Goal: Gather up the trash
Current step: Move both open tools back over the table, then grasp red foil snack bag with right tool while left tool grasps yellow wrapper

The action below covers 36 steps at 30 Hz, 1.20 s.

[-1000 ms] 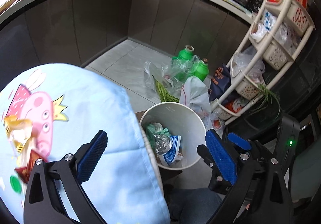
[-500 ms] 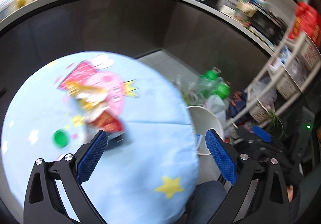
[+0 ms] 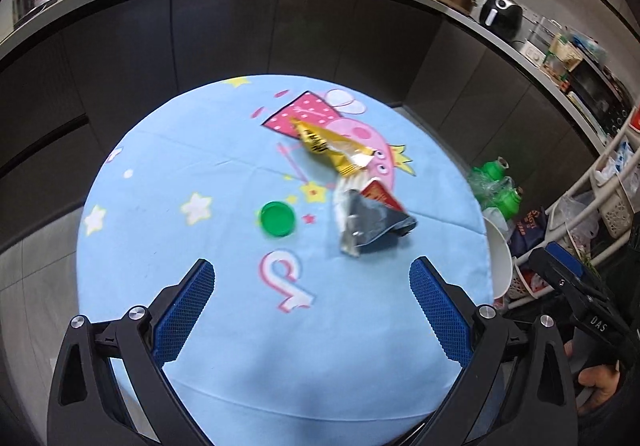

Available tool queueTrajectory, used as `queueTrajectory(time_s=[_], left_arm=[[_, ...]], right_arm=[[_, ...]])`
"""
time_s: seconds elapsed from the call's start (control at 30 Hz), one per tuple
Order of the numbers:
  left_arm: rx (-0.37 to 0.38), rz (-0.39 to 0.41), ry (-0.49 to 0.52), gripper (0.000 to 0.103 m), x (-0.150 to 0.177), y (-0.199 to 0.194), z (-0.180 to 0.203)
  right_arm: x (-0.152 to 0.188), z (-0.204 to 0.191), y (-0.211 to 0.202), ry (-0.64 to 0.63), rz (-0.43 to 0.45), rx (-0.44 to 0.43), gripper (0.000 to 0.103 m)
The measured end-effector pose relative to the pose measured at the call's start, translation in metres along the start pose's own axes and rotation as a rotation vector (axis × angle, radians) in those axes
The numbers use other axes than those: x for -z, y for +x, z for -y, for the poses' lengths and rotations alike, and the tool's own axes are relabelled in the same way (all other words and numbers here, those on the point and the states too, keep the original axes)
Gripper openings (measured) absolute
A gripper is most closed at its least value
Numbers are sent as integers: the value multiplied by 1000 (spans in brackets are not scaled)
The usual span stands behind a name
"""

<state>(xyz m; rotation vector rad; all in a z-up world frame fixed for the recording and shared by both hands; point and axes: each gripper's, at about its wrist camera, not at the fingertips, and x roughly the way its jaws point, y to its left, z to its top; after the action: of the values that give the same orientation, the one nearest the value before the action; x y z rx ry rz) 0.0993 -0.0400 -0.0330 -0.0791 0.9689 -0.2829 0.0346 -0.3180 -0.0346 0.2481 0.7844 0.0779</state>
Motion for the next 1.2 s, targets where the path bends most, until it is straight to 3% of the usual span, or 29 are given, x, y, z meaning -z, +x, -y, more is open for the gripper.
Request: queueTrajectory(time_s=[0.3, 0.5, 0.57, 0.67, 0.8, 0.93, 1.2], left_arm=[[13, -12, -72, 94, 11, -1, -47], [27, -22, -72, 94, 12, 3, -59], [25, -26, -72, 94, 11, 6, -61], [24, -34, -82, 94, 10, 11, -68], [30, -45, -86, 93, 6, 19, -71], [45, -63, -69, 90, 5, 30, -65], [78, -82, -9, 83, -7, 52, -42]], right_arm=[[-3, -77, 57, -180, -95, -106, 97], [-12, -100, 101, -297, -137, -92, 91], [-11, -104, 113, -327, -150, -87, 87], [-8, -104, 129, -332, -177, -98, 72], [-1, -100, 139, -320, -220, -97, 31], [6, -94, 125, -294, -208, -124, 24], [7, -70, 83, -211, -122, -98, 22]])
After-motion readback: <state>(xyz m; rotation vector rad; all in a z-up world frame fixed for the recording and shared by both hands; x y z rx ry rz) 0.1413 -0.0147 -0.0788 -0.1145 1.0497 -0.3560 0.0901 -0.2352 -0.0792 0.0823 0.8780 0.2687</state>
